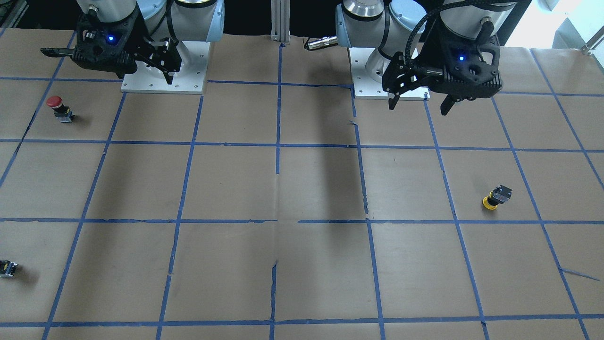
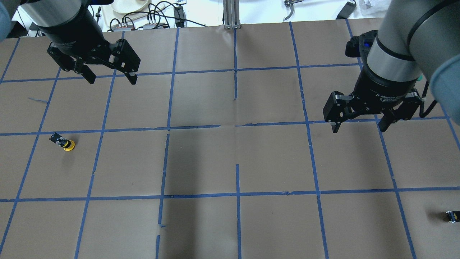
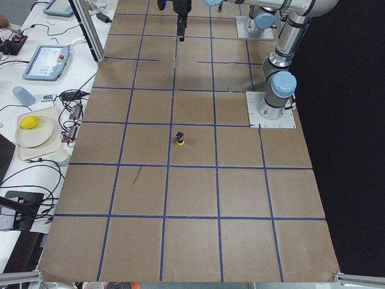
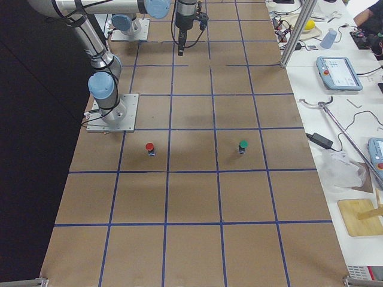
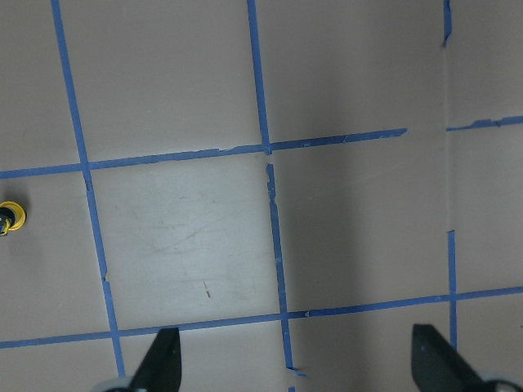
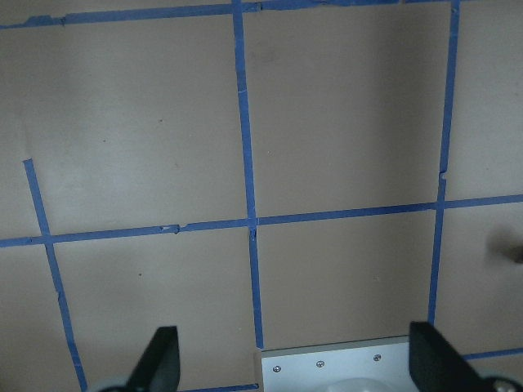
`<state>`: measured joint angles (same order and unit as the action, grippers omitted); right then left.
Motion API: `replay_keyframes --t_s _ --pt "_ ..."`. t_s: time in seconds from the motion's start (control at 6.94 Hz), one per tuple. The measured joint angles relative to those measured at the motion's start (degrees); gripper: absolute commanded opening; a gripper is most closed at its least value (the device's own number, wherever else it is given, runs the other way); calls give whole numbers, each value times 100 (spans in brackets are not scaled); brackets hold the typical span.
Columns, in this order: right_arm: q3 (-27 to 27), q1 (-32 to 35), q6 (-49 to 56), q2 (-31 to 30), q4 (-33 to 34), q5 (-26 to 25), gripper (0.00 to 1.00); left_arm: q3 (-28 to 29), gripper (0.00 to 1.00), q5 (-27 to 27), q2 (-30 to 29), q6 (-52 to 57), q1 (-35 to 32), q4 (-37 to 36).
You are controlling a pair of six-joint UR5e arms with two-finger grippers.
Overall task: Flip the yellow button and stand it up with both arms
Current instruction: 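Move the left gripper down over the yellow button lying on its side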
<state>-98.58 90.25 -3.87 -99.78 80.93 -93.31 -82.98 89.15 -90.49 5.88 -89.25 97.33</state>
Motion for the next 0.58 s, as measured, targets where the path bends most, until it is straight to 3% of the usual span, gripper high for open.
replay_keyframes --t_s 0.58 --pt "-7 2 8 8 16 -8 100 -101 100 167 -7 296 294 50"
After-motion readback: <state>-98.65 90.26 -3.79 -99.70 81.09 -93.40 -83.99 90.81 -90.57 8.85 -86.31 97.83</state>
